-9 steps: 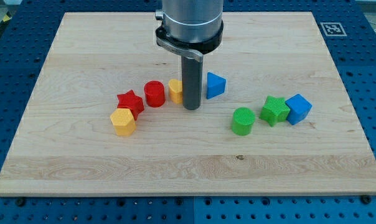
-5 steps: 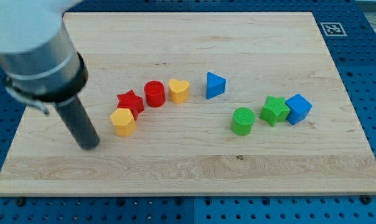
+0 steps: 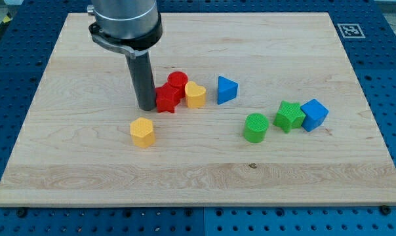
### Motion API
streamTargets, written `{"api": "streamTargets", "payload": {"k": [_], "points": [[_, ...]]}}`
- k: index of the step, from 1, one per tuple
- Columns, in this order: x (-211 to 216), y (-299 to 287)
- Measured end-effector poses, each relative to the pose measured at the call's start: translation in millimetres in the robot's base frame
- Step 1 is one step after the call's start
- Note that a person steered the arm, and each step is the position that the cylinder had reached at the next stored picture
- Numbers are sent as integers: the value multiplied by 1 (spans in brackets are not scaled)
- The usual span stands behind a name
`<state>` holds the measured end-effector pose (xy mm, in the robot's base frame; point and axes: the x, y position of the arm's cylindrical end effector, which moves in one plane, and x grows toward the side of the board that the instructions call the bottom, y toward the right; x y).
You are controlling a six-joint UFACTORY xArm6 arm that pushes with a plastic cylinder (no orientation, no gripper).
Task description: Move red star along with yellow heart towards center right
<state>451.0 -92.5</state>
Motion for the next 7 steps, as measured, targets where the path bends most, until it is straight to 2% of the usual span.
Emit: {"api": "streamTargets", "payload": {"k": [1,5,6,7], "points": [[-7,17],[-7,186],[-7,179],[-6,124]]}}
